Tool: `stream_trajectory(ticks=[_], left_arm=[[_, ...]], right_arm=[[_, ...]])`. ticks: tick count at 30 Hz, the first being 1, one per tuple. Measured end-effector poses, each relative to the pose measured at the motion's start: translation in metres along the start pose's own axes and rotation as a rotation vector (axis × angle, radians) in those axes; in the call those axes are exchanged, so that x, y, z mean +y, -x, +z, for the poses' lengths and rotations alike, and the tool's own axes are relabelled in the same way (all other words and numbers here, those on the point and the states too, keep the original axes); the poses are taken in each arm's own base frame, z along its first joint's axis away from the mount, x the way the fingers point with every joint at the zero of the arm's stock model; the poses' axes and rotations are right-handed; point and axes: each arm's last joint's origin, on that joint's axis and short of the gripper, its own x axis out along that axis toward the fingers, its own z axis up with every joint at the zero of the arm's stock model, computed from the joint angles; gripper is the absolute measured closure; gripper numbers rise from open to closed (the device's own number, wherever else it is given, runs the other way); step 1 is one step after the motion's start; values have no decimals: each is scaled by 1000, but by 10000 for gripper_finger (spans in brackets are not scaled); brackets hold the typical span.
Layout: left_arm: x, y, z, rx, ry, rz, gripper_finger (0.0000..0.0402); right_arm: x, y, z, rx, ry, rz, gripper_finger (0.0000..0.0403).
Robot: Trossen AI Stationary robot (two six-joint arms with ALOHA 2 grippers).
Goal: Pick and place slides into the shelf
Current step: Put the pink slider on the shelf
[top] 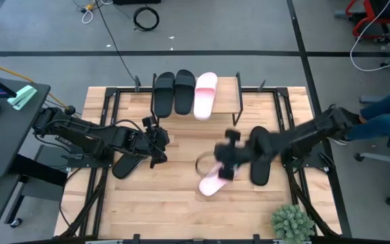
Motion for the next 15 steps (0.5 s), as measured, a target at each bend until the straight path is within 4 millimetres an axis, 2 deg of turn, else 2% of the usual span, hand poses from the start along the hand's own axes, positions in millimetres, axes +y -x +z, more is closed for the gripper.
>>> stream_trajectory(ticks=[5,7,11,15], left_arm=[[0,0,0,1,20,-4,230],[0,0,0,0,20,-5,230],[0,0,0,1,20,-5,230],[0,0,0,0,20,-5,230]], right_arm=[[59,-22,-33,108,175,54,386],[72,-32,-44,148,232,57,372],[80,-43,-52,181,222,38,331],[74,-45,-51,199,106,0,288]])
